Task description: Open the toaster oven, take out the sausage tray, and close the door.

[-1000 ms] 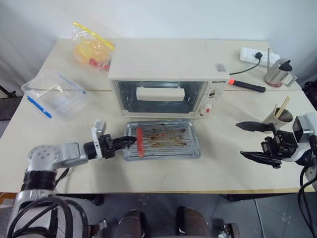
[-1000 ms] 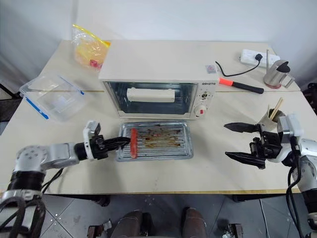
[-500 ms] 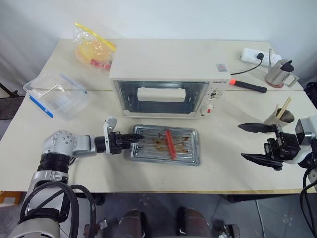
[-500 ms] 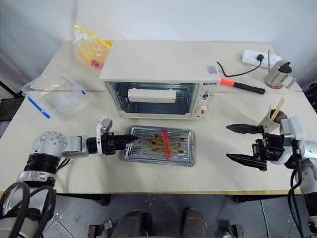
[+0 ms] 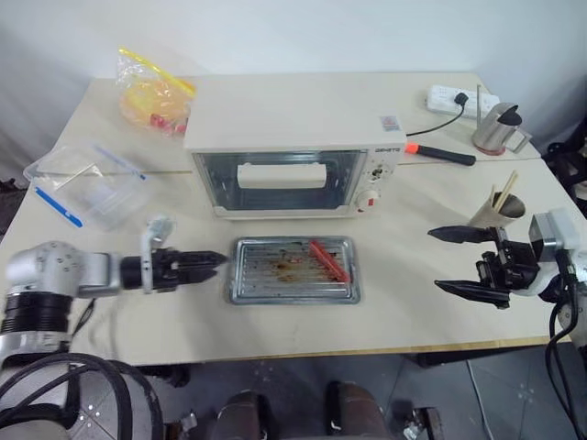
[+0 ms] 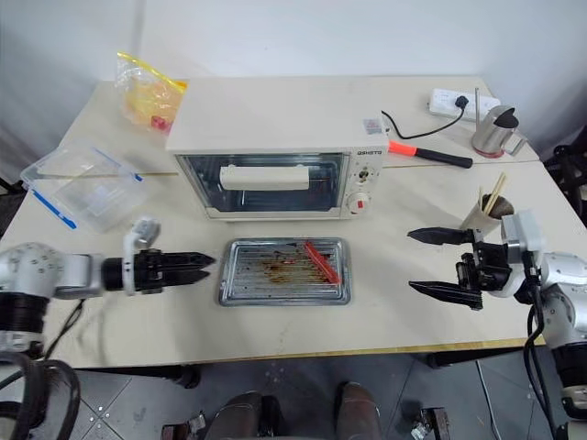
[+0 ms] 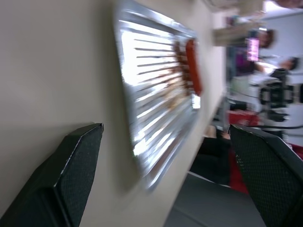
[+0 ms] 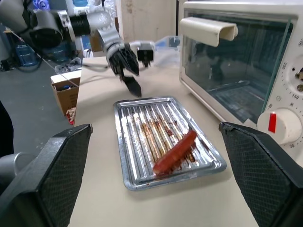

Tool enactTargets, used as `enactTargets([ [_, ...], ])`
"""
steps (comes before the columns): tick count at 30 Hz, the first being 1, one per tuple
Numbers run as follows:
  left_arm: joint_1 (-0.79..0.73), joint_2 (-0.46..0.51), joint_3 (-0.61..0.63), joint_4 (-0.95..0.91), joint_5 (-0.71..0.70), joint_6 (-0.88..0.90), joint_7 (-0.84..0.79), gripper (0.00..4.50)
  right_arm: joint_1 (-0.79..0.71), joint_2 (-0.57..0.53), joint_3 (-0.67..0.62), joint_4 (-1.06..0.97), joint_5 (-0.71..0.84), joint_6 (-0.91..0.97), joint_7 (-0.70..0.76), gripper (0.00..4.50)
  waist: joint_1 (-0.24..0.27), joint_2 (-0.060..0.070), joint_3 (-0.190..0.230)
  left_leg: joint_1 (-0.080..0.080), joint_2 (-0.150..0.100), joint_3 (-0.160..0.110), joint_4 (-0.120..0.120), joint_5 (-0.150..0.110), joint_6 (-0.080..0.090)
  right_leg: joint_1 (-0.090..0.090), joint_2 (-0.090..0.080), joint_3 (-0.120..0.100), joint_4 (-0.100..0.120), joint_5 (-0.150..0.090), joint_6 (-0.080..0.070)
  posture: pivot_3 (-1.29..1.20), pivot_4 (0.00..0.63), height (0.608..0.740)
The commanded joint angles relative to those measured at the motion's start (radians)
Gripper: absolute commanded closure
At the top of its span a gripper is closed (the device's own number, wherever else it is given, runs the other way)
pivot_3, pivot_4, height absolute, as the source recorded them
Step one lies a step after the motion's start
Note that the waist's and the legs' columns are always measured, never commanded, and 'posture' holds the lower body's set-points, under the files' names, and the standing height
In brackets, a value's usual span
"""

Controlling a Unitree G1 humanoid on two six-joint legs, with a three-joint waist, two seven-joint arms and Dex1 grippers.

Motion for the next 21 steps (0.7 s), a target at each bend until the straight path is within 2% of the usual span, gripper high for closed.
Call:
enactTargets([
  [1, 0.027, 0.044, -0.013, -0.054, 0.054, -0.051, -0.085, 0.02, -0.032, -0.028, 0.014, 0.013, 0.009, -0.028, 0.054, 0.0, 0.0, 0.0, 0.0, 0.0, 0.0, 0.0, 0.0, 0.0, 0.0, 0.0, 0.0, 0.0, 0.0, 0.0, 0.0, 0.0, 0.15, 0.74],
  [3, 0.087, 0.079, -0.005, -0.126, 0.106, -0.23, -0.21, 0.02, -0.049, -0.037, 0.045, 0.032, 0.002, -0.038, 0.054, 0.0, 0.002, 0.0, 0.0, 0.0, 0.0, 0.0, 0.0, -0.001, 0.0, 0.0, 0.0, 0.001, 0.0, 0.0, 0.0, 0.0, 0.15, 0.74],
  [4, 0.135, 0.087, 0.015, -0.157, 0.153, -0.394, -0.293, 0.02, -0.06, -0.044, 0.069, 0.047, -0.005, -0.049, 0.054, 0.0, 0.002, 0.0, 0.0, 0.0, 0.0, 0.0, 0.0, -0.001, -0.001, -0.001, 0.0, 0.001, 0.0, 0.0, 0.0, 0.0, 0.15, 0.74],
  [5, 0.189, 0.06, 0.069, -0.188, 0.242, -0.679, -0.323, 0.02, -0.068, -0.057, 0.107, 0.068, -0.019, -0.075, 0.054, 0.0, 0.001, 0.0, 0.0, -0.001, 0.001, 0.001, 0.0, -0.001, -0.001, -0.002, 0.0, 0.001, 0.0, 0.0, 0.0, 0.0, 0.15, 0.74],
  [6, 0.224, 0.035, 0.108, -0.201, 0.305, -0.875, -0.334, 0.02, -0.074, -0.066, 0.135, 0.083, -0.026, -0.095, 0.054, 0.0, 0.002, 0.0, 0.0, -0.002, 0.001, 0.003, 0.0, -0.002, -0.001, -0.005, 0.0, 0.002, 0.0, 0.0, 0.0, 0.0, 0.15, 0.74],
  [7, 0.255, 0.027, 0.125, -0.207, 0.359, -1.043, -0.376, 0.02, -0.085, -0.073, 0.169, 0.112, -0.041, -0.124, 0.054, 0.0, 0.003, 0.0, 0.0, -0.003, 0.001, 0.005, -0.001, -0.003, -0.002, -0.009, -0.001, 0.003, 0.0, -0.001, -0.001, 0.0, 0.15, 0.74],
  [8, 0.268, 0.02, 0.13, -0.202, 0.392, -1.137, -0.405, 0.02, -0.096, -0.078, 0.195, 0.135, -0.049, -0.144, 0.054, 0.0, 0.003, 0.0, 0.0, -0.005, 0.002, 0.006, 0.0, -0.002, -0.002, -0.01, -0.001, 0.003, 0.0, -0.001, -0.001, 0.0, 0.15, 0.74],
  [11, 0.239, 0.013, 0.11, -0.087, 0.396, -1.201, -0.548, 0.02, -0.143, -0.078, 0.262, 0.221, -0.065, -0.198, 0.054, 0.0, 0.006, 0.0, 0.0, -0.01, 0.001, 0.013, 0.003, -0.003, -0.001, -0.015, -0.001, 0.002, 0.001, -0.001, -0.002, 0.0, 0.15, 0.74],
  [15, 0.183, -0.01, 0.079, 0.15, 0.538, -1.505, -0.623, 0.02, -0.22, -0.055, 0.307, 0.356, -0.094, -0.267, 0.054, 0.0, 0.005, 0.0, 0.0, -0.01, 0.001, 0.017, 0.004, -0.002, 0.001, -0.016, -0.001, 0.003, 0.001, 0.0, -0.001, 0.0, 0.15, 0.74],
  [21, 0.121, -0.005, 0.072, 0.301, 0.596, -1.6, -0.69, 0.02, -0.244, -0.066, 0.346, 0.41, -0.094, -0.311, 0.054, 0.0, 0.005, 0.0, 0.0, -0.011, 0.002, 0.017, 0.004, -0.003, 0.001, -0.017, -0.001, -0.002, 0.006, 0.0, -0.001, 0.0, 0.15, 0.74],
])
